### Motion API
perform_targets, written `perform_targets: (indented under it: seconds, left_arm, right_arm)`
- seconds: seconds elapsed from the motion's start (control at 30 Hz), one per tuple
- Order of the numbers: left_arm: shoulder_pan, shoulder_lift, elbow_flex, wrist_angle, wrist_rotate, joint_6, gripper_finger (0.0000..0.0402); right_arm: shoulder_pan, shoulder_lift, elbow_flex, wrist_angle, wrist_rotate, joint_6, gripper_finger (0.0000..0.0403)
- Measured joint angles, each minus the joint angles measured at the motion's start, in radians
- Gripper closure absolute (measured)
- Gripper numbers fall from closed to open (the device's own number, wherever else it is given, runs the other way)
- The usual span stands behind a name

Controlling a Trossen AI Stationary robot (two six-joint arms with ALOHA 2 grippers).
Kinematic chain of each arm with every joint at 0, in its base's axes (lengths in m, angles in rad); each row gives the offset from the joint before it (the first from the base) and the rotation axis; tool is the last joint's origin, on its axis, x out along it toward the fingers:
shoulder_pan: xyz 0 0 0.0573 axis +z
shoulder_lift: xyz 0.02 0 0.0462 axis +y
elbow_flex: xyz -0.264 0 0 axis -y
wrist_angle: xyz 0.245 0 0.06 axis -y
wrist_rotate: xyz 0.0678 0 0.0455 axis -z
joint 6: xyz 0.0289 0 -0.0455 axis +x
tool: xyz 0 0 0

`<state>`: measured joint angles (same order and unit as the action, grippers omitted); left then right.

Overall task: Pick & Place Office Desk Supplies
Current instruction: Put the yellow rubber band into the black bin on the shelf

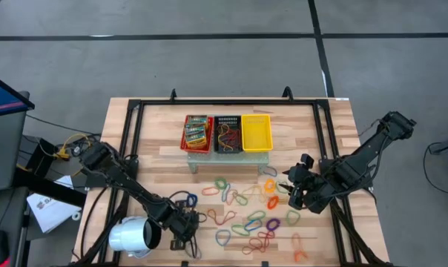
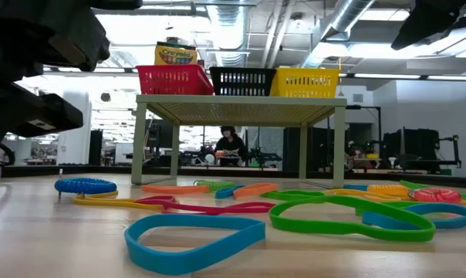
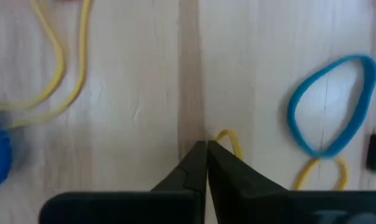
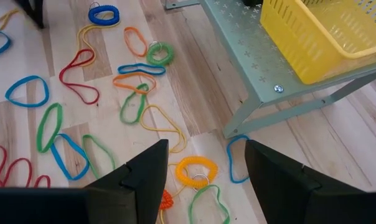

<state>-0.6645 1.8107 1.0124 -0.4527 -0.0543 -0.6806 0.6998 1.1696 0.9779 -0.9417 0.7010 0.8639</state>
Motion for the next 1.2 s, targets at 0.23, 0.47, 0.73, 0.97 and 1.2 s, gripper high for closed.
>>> perform_targets:
  seconds: [0.23,0.47,0.73,0.97,1.2]
  left_arm:
    - [0.08,-0.165,0.0,-0.007,-0.126,0.035,0.0401]
    - [0.183,-0.287,0.001,0.065,-0.179,0.171,0.0401]
    - [0.364,-0.409,0.058,0.182,-0.184,0.349,0.0401]
    - [0.499,-0.435,0.199,0.18,-0.184,0.584,0.0401]
    - [0.674,-0.435,0.246,0.184,-0.185,0.722,0.0401]
  right_arm:
    - [0.0,0.0,0.0,0.002,-0.003,0.0,0.0194]
    - [0.0,0.0,0.0,0.003,-0.005,0.0,0.0194]
    - [0.0,0.0,0.0,0.009,-0.004,0.0,0.0194]
    - [-0.002,0.0,0.0,0.012,-0.004,0.0,0.0194]
    - [-0.002,0.0,0.0,0.013,-0.003,0.002,0.0194]
